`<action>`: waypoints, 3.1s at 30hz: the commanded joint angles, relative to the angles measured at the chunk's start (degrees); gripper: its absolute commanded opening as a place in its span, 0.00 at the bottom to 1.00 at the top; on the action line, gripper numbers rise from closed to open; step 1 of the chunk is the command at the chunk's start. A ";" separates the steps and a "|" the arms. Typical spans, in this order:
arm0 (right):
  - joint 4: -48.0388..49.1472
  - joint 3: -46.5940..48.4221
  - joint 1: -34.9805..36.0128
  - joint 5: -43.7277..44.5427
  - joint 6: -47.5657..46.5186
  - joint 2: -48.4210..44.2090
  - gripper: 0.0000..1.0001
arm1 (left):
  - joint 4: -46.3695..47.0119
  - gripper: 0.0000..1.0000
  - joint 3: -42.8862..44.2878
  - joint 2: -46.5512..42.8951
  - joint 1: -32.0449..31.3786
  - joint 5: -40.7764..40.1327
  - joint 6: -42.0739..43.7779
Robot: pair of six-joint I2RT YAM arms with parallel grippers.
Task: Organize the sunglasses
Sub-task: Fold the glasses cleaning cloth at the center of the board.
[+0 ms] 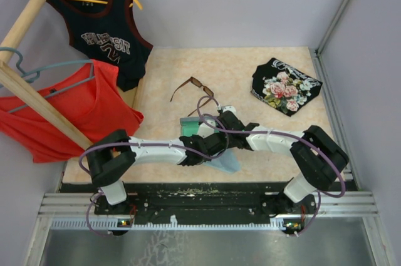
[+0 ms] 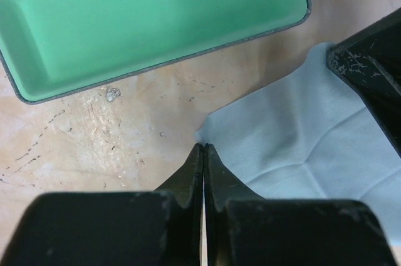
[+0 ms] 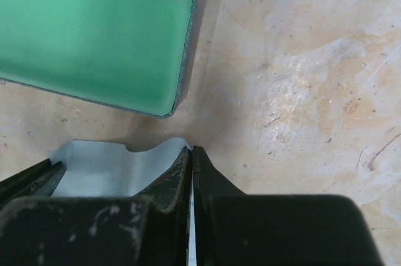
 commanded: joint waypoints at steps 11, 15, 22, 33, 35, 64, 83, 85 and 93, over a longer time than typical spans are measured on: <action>-2.33 -3.68 0.76 1.68 2.58 -9.43 0.00 | 2.21 0.00 -0.71 -4.18 2.13 2.58 8.17; -1.62 -6.02 0.83 -0.20 3.07 -13.88 0.00 | 5.29 0.00 -2.47 -6.82 2.12 3.72 10.04; -2.98 -6.87 1.96 -3.76 3.59 -21.87 0.00 | 8.19 0.00 -5.55 -14.65 2.06 7.59 12.73; -15.38 -0.25 14.30 4.63 12.02 -28.11 0.00 | 0.94 0.00 -6.01 -26.83 -2.31 7.66 13.80; -17.98 0.92 16.92 7.03 14.08 -29.16 0.00 | -1.23 0.00 -5.67 -28.36 -4.30 6.46 12.74; -10.72 -3.62 10.77 6.42 13.37 -24.03 0.00 | 16.28 0.00 -16.78 -23.48 -0.76 -2.38 10.71; 1.22 -6.71 4.00 2.66 4.41 -17.70 0.00 | 34.12 0.00 -22.34 -19.92 6.60 7.37 23.03; 2.27 -7.56 3.90 1.61 3.84 -18.37 0.00 | 34.89 0.00 -22.97 -20.13 6.61 8.60 24.12; 3.82 -10.30 3.87 -2.48 3.39 -20.93 0.00 | 39.37 0.00 -28.95 -22.94 6.60 11.30 25.62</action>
